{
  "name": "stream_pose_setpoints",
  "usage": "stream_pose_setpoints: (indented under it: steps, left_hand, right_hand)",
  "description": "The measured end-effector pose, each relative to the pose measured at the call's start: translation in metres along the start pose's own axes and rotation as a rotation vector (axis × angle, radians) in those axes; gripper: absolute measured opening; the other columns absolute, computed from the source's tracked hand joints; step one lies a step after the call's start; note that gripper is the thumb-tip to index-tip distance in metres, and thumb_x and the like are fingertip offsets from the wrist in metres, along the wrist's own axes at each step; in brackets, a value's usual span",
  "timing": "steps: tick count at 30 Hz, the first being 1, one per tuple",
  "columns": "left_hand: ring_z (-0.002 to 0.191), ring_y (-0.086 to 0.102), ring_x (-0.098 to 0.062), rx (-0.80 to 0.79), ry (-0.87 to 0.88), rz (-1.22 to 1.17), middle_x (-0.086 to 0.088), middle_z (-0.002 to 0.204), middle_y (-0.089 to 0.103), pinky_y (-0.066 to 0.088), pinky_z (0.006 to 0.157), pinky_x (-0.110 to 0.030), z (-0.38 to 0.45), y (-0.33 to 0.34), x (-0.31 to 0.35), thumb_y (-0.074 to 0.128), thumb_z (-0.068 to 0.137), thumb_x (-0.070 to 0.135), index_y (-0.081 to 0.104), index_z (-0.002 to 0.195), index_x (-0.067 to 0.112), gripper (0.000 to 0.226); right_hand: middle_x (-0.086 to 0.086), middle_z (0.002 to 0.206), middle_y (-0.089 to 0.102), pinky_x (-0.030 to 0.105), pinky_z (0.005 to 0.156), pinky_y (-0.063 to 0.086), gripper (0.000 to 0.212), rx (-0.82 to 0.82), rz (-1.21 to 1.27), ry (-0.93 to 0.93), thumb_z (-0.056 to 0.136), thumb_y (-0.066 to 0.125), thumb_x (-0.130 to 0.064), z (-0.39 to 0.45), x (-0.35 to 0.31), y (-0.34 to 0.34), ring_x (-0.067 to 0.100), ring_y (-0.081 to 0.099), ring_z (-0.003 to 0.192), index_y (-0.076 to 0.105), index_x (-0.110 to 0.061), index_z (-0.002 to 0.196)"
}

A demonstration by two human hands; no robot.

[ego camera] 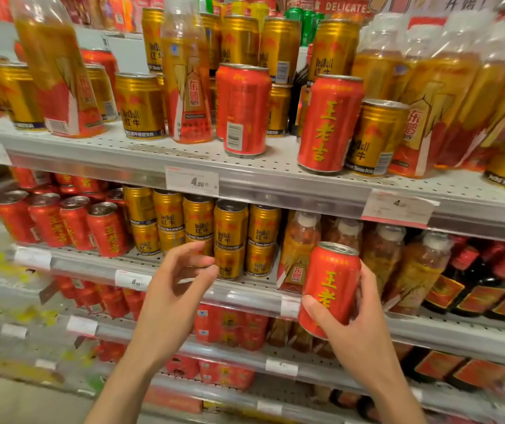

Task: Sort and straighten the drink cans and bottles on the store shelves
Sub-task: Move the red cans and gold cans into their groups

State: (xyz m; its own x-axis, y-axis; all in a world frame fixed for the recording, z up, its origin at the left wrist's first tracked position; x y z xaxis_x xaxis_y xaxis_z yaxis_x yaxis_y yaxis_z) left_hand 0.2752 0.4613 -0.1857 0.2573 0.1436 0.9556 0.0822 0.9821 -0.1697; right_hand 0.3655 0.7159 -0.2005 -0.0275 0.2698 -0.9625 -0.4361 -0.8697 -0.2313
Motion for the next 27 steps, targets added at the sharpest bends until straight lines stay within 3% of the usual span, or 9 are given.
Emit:
stream_pose_setpoints:
  steps: [9,13,16,19,22,27]
  left_hand:
    - [0.103,0.067,-0.006,-0.121,0.028,-0.023,0.011,0.108,0.072,0.053,0.095,-0.039,0.044,-0.089,-0.035,0.067,0.092,0.029,0.059,0.124,0.035,0.034]
    - [0.1,0.068,-0.009,-0.148,0.062,-0.053,0.009,0.107,0.072,0.054,0.093,-0.038,0.071,-0.148,-0.046,0.067,0.091,0.029,0.06,0.124,0.033,0.034]
    - [0.099,0.068,-0.01,-0.172,0.066,-0.07,0.008,0.106,0.072,0.053,0.095,-0.037,0.084,-0.181,-0.052,0.067,0.093,0.02,0.061,0.123,0.031,0.033]
    - [0.098,0.069,-0.013,-0.188,0.06,-0.075,0.008,0.104,0.072,0.054,0.094,-0.037,0.092,-0.206,-0.058,0.067,0.091,0.024,0.061,0.123,0.03,0.033]
    - [0.098,0.069,-0.015,-0.169,0.053,-0.097,0.007,0.106,0.072,0.054,0.094,-0.039,0.097,-0.224,-0.059,0.067,0.087,0.032,0.061,0.123,0.029,0.036]
    - [0.094,0.07,-0.013,-0.159,0.053,-0.106,0.006,0.105,0.072,0.055,0.092,-0.037,0.107,-0.237,-0.056,0.068,0.093,0.018,0.062,0.123,0.028,0.032]
  right_hand:
    - [-0.023,0.116,0.06,0.02,0.076,0.057,0.087,0.14,-0.056,0.025,0.066,0.078,-0.051,-0.016,-0.017,0.092,-0.01,0.065,0.097,0.032,-0.049,0.139]
    - [-0.017,0.115,0.062,0.009,0.068,0.055,0.089,0.203,-0.059,0.033,0.066,0.079,-0.044,-0.021,-0.034,0.15,-0.011,0.066,0.093,0.033,-0.04,0.143]
    - [-0.014,0.116,0.062,0.006,0.065,0.052,0.083,0.232,-0.069,0.032,0.074,0.082,-0.03,-0.023,-0.05,0.188,-0.014,0.065,0.09,0.033,-0.039,0.14]
    - [-0.014,0.116,0.061,0.006,0.064,0.052,0.08,0.232,-0.065,0.036,0.078,0.082,-0.024,-0.026,-0.058,0.215,-0.015,0.065,0.089,0.033,-0.038,0.141]
    - [-0.017,0.116,0.06,0.005,0.065,0.052,0.084,0.215,-0.079,0.032,0.074,0.08,-0.035,-0.024,-0.07,0.233,-0.016,0.064,0.089,0.031,-0.039,0.142]
    - [-0.018,0.12,0.061,0.019,0.072,0.058,0.092,0.194,-0.083,-0.002,0.068,0.078,-0.05,-0.015,-0.083,0.246,-0.011,0.065,0.095,0.03,-0.041,0.146]
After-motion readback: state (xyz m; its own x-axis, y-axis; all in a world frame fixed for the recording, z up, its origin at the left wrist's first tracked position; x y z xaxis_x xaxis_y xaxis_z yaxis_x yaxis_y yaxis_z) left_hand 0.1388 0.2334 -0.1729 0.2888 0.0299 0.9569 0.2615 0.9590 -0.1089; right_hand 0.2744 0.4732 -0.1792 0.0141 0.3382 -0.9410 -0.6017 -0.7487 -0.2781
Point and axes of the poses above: each hand's wrist, its own z-axis towards the middle knuckle, its own y-axis out of the palm, x = y × z, the point moved 6 cm from there along z, towards the middle knuckle
